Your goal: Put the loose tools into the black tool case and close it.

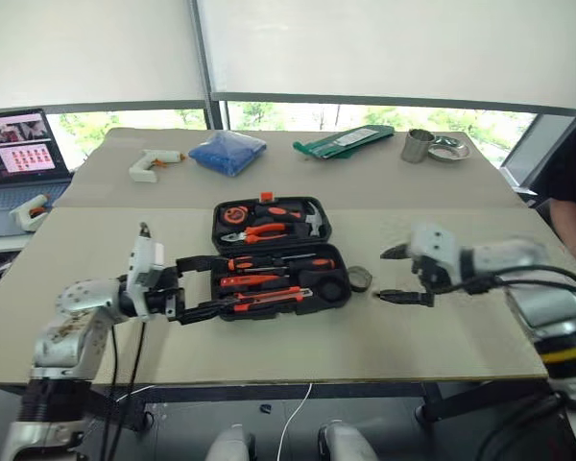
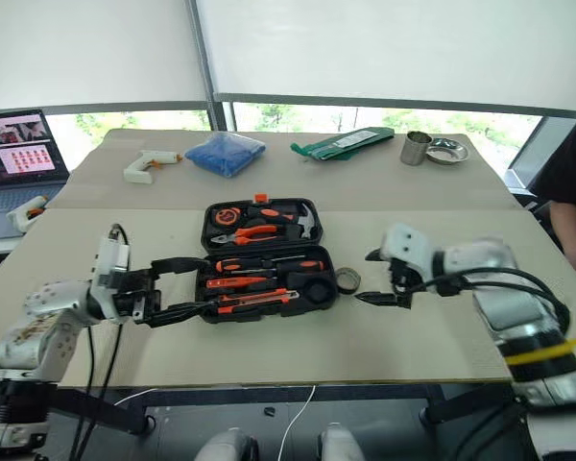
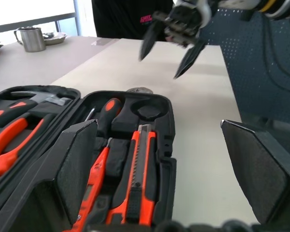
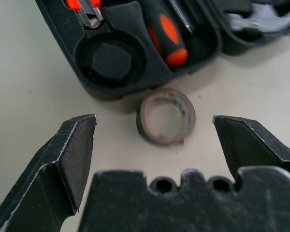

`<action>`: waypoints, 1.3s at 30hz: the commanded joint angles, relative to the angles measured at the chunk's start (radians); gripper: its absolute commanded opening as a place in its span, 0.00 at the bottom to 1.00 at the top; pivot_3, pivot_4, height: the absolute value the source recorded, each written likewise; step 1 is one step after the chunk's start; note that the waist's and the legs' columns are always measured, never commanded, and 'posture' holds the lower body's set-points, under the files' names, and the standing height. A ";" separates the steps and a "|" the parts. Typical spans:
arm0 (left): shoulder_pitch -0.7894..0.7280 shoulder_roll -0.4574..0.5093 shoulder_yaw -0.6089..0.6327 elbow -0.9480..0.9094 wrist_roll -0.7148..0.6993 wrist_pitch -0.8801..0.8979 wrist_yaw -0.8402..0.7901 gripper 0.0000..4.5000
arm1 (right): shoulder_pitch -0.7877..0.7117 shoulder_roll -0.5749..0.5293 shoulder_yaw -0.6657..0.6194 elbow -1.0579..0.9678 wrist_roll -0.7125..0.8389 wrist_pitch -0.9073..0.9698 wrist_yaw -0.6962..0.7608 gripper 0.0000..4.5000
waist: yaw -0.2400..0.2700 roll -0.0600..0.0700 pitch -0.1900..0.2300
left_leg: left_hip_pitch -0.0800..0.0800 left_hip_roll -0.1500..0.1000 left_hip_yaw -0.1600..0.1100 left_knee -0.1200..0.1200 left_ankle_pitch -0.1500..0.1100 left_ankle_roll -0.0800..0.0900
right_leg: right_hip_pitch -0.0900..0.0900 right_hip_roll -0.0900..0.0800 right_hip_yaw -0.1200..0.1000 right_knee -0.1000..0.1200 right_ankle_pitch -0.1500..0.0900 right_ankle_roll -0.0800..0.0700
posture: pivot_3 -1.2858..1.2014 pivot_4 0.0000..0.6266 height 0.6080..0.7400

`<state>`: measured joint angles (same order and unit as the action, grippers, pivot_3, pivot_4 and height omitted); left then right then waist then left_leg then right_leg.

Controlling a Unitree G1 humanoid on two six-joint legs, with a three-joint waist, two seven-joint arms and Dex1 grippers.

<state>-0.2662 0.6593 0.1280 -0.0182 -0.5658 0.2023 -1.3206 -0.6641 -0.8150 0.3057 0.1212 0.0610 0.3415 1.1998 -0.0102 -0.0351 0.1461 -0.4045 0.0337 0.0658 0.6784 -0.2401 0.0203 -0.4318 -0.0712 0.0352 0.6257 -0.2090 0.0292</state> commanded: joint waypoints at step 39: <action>0.126 0.035 0.021 -0.072 0.040 -0.109 0.008 1.00 | -0.227 0.107 0.196 0.004 -0.068 0.253 0.187 0.01 | 0.000 0.000 0.000 | -0.005 -0.001 0.002 0.002 0.000 -0.001 | -0.007 -0.003 0.000 0.003 0.001 0.000 | 0.52 0.24 1.00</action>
<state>-0.1406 0.6834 0.1310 -0.0649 -0.5288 0.1219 -1.3183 -0.8745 -0.6824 0.5054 0.1285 0.0193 0.6268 1.3879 -0.0104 -0.0346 0.1465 -0.4096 0.0324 0.0677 0.6802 -0.2397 0.0198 -0.4386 -0.0743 0.0352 0.6289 -0.2075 0.0289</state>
